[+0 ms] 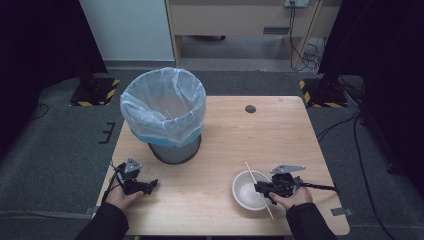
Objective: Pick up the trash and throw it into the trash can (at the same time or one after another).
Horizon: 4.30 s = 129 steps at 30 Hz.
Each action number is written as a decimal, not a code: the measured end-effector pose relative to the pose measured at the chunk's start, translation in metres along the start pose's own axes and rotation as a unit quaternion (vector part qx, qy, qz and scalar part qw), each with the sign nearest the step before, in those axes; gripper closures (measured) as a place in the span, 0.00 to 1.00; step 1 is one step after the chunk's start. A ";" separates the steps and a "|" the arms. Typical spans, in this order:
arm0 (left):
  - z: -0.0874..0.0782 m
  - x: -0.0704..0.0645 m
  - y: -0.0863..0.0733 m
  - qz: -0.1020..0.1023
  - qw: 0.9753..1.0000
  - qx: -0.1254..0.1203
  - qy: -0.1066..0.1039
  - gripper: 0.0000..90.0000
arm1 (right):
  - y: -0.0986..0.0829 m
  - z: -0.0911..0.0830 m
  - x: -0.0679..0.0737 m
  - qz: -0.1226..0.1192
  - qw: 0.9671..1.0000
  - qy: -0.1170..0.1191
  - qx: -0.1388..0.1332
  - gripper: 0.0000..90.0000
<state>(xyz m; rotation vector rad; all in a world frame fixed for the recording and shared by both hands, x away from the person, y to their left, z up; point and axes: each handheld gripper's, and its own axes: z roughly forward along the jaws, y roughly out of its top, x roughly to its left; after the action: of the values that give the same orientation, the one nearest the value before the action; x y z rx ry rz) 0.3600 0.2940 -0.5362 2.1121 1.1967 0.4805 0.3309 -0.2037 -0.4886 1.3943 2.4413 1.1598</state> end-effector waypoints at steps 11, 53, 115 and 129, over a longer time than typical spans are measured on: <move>0.000 0.000 0.000 0.000 1.000 0.000 0.000 0.00 | 0.001 -0.001 -0.001 -0.002 1.000 0.009 0.005 0.95; 0.000 0.000 0.000 0.001 1.000 -0.001 -0.001 0.00 | 0.031 -0.053 -0.013 0.036 0.969 0.003 -0.244 0.95; 0.000 0.000 0.000 0.002 1.000 -0.001 -0.002 0.00 | 0.188 -0.105 0.048 -0.024 0.906 0.037 -0.421 0.95; 0.000 0.000 0.000 0.002 1.000 -0.001 -0.002 0.00 | 0.225 -0.093 0.070 -0.042 0.905 0.043 -0.421 0.95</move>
<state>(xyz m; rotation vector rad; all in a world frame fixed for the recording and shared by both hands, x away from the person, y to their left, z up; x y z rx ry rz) 0.3605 0.2940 -0.5364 2.1123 1.1897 0.4797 0.4071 -0.1365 -0.2568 0.9496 1.6224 1.9367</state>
